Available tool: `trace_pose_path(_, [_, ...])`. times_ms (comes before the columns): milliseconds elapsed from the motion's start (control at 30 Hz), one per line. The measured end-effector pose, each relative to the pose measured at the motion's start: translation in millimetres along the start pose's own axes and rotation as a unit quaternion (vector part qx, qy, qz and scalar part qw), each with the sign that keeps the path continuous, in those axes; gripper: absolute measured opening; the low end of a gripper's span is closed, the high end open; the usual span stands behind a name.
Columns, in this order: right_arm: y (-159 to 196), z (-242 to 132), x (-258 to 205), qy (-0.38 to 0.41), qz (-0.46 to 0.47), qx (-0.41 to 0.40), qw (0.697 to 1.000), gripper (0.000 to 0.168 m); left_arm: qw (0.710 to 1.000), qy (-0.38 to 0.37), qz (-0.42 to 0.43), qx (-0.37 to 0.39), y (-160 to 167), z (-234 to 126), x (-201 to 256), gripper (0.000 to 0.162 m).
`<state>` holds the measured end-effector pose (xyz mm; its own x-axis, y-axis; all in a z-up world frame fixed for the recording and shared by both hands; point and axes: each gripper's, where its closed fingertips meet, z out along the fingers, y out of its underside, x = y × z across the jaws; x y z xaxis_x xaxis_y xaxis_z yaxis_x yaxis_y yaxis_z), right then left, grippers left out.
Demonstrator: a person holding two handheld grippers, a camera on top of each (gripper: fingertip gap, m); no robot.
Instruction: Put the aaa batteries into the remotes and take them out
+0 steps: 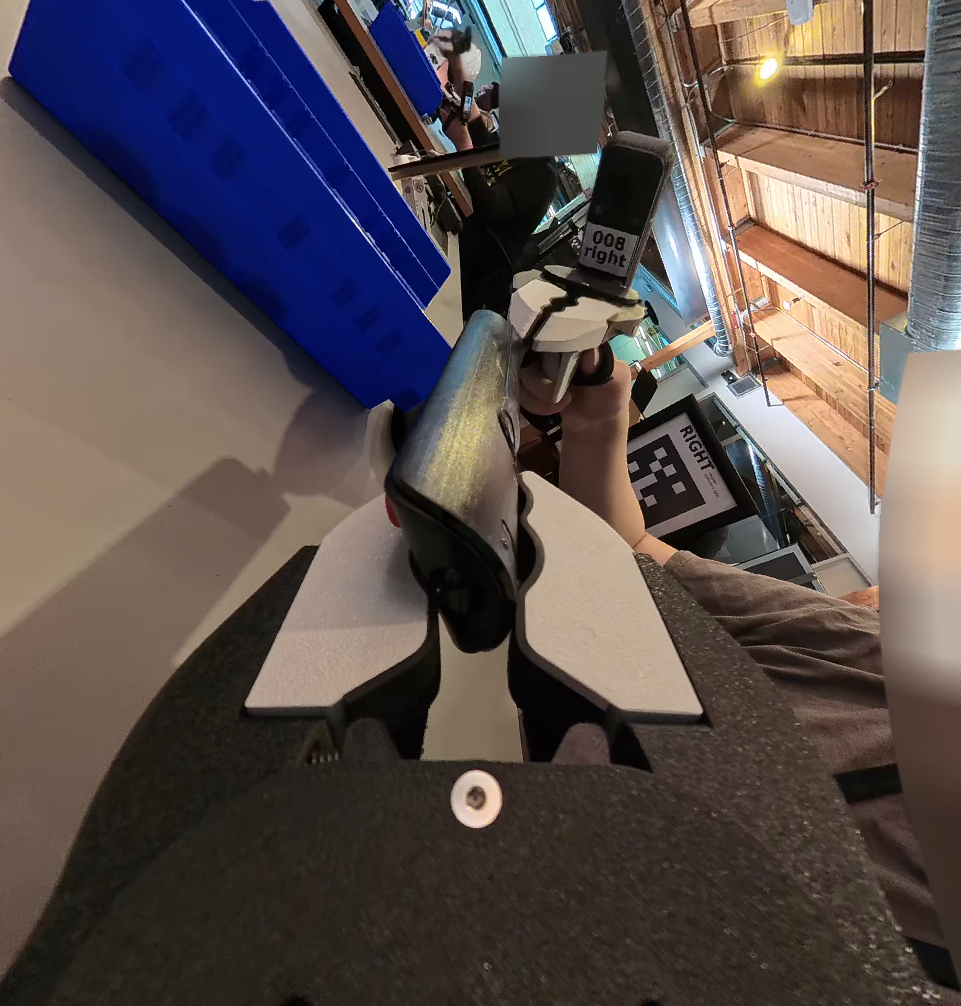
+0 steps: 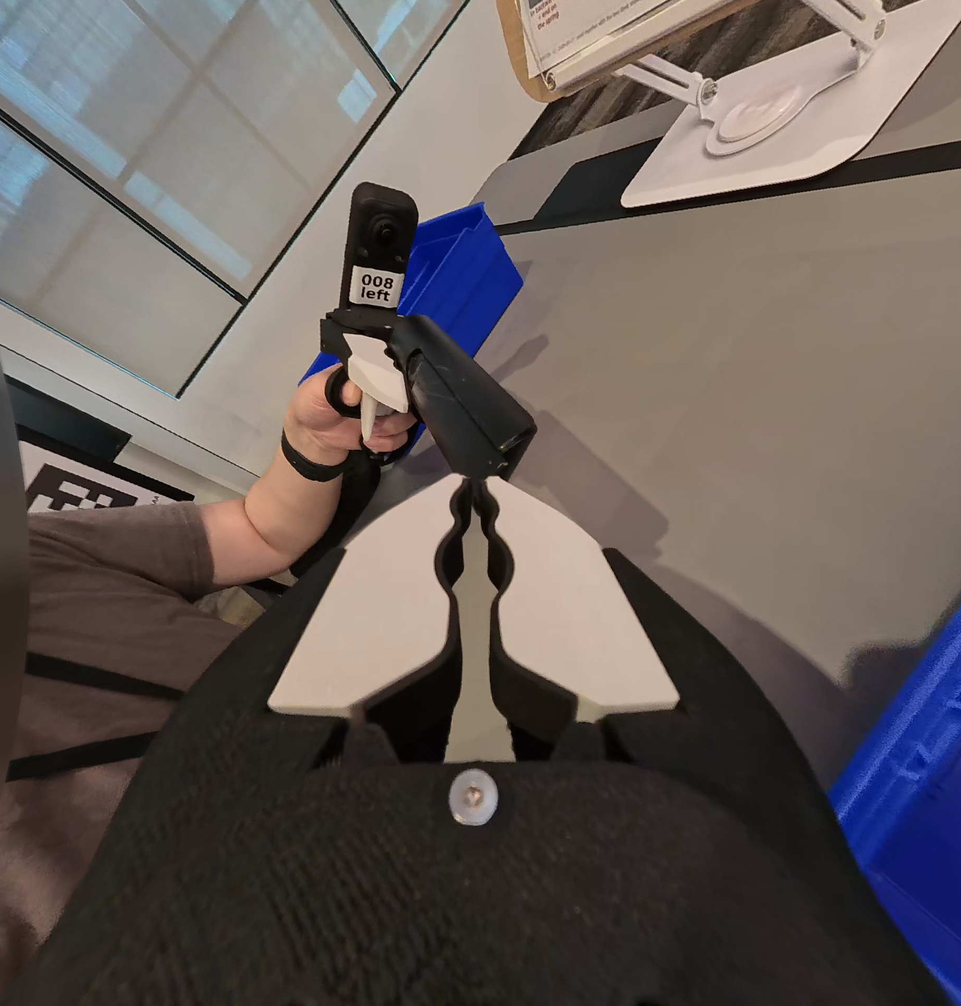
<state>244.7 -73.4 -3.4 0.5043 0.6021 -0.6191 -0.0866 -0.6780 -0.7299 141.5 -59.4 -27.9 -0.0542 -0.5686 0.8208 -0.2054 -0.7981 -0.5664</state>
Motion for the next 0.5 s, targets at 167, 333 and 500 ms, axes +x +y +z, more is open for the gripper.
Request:
trace_pose_path(167, [-2.9,-2.8,-1.2,0.015,-0.025,0.006,1.0,0.006,1.0,0.002,0.002,0.0,-0.4,-0.6,1.7,0.025])
trace_pose_path(333, [-9.9,-2.8,4.0,0.03,-0.012,0.057,0.998,0.04,1.0,0.006,0.009,-0.001,-0.4,0.3,5.0,0.025])
trace_pose_path(500, [-15.0,-3.5,-7.7,-0.023,0.009,0.119,0.993,0.043,1.0,0.019,0.008,-0.003,-0.4,0.1,11.3,0.025])
